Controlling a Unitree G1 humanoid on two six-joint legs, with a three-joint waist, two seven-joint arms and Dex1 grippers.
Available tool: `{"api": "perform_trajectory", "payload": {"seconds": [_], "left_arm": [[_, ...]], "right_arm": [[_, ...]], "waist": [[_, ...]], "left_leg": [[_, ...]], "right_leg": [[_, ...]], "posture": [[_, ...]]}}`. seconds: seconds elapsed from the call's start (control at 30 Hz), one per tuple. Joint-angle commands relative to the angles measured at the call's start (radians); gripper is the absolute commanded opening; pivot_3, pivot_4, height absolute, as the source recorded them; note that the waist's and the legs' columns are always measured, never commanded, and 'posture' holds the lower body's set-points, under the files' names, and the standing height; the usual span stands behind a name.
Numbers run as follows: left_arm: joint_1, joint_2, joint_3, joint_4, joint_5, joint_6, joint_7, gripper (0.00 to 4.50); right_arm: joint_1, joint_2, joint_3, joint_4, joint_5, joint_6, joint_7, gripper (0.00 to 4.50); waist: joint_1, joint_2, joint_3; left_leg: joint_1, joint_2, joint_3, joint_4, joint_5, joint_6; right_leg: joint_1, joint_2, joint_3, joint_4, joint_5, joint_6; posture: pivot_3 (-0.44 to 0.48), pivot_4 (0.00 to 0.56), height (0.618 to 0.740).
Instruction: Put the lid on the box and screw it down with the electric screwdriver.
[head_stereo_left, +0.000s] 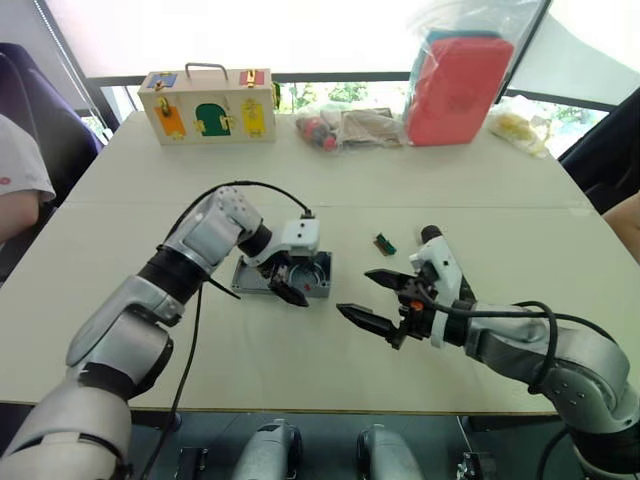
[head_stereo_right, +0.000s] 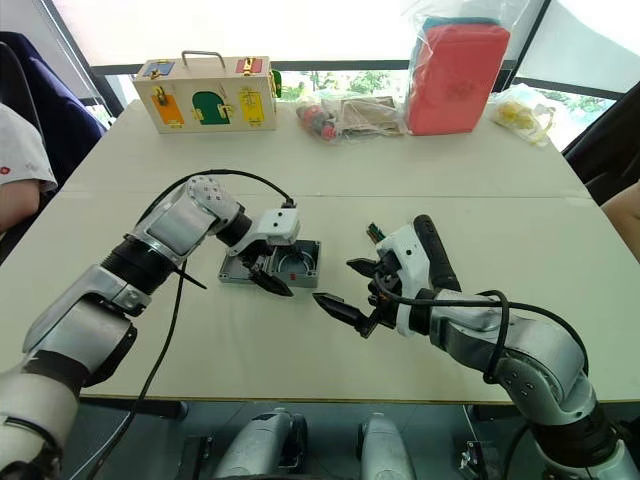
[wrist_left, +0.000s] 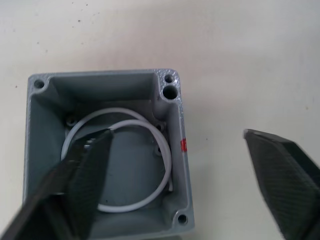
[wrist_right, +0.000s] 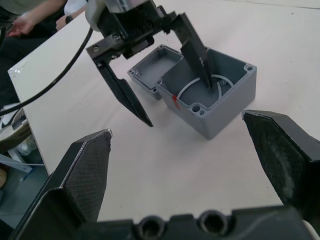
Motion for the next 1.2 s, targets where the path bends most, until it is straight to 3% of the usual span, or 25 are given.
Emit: {"api": "perform_trajectory", "payload": {"seconds": [0.03, 0.23, 0.47, 0.53, 0.63, 0.83, 0.93, 1.17, 1.2], "left_arm": [[-0.005, -0.001, 0.018, -0.007, 0.034, -0.050, -0.012, 2.46], [0.009, -0.008, 0.012, 0.007, 0.073, -0.101, -0.023, 0.03], [-0.010, -0.025, 0.021, 0.094, 0.115, -0.255, -0.034, 0.03], [-0.029, -0.025, 0.033, 0.115, 0.057, -0.380, -0.091, 0.03], [-0.076, -0.006, -0.008, 0.095, -0.085, -0.418, -0.118, 0.03], [-0.147, 0.028, -0.210, 0.137, -0.174, -0.590, -0.118, 0.03], [-0.179, 0.010, -0.279, 0.154, -0.236, -0.610, -0.118, 0.03], [-0.246, -0.037, -0.391, 0.264, -0.256, -0.746, -0.118, 0.03], [-0.252, -0.035, -0.410, 0.263, -0.270, -0.753, -0.118, 0.30]], "right_arm": [[-0.014, 0.016, -0.033, -0.023, 0.007, 0.001, -0.004, 4.50], [-0.002, 0.034, -0.047, -0.032, 0.003, 0.008, -0.016, 4.50], [0.022, 0.029, -0.073, -0.049, 0.016, 0.016, -0.023, 4.50], [0.041, 0.005, -0.098, -0.063, 0.048, 0.022, 0.009, 4.50], [0.086, -0.054, -0.153, -0.090, 0.129, 0.042, 0.076, 4.50], [0.158, -0.146, -0.172, -0.107, 0.142, 0.059, 0.130, 4.50], [0.176, -0.139, -0.169, -0.117, 0.137, 0.048, 0.118, 4.50], [0.202, -0.107, -0.167, -0.143, 0.137, 0.032, 0.066, 4.50], [0.203, -0.104, -0.167, -0.146, 0.140, 0.032, 0.061, 4.50]], "waist": [[-0.001, 0.000, 0.000], [0.001, 0.000, 0.000], [0.002, 0.000, 0.000], [0.002, 0.000, 0.000], [0.001, 0.000, 0.000], [-0.001, -0.001, 0.000], [-0.002, -0.001, 0.000], [0.000, -0.001, 0.000], [0.000, -0.001, 0.001]], "left_leg": [[0.000, 0.000, 0.000, 0.000, 0.000, 0.000], [0.000, 0.000, 0.000, 0.000, 0.000, 0.000], [0.001, 0.000, -0.001, 0.001, 0.000, 0.000], [0.001, 0.000, -0.001, 0.001, 0.000, 0.000], [0.000, 0.000, -0.001, 0.001, 0.000, 0.000], [0.000, -0.001, -0.002, 0.002, 0.000, 0.000], [0.000, 0.000, -0.002, 0.001, 0.000, 0.000], [0.000, -0.001, -0.002, 0.002, 0.000, 0.000], [0.000, -0.001, -0.002, 0.002, 0.000, 0.000]], "right_leg": [[0.000, 0.000, 0.000, 0.000, 0.000, 0.000], [0.000, 0.000, 0.000, 0.001, 0.000, 0.000], [0.001, 0.000, 0.000, 0.002, 0.000, 0.000], [0.001, 0.000, -0.001, 0.002, 0.000, 0.000], [0.000, -0.001, -0.001, 0.002, 0.000, 0.000], [0.001, -0.002, -0.001, 0.001, 0.000, 0.000], [0.000, -0.001, -0.001, 0.002, 0.000, 0.000], [0.000, -0.001, -0.001, 0.002, 0.000, 0.000], [0.000, -0.001, -0.001, 0.002, 0.000, 0.000]], "posture": [[0.000, 0.150, 0.740], [0.000, 0.150, 0.740], [0.000, 0.150, 0.740], [0.000, 0.150, 0.740], [0.000, 0.150, 0.740], [0.000, 0.150, 0.740], [0.000, 0.150, 0.740], [0.000, 0.150, 0.740], [0.000, 0.150, 0.740]]}}
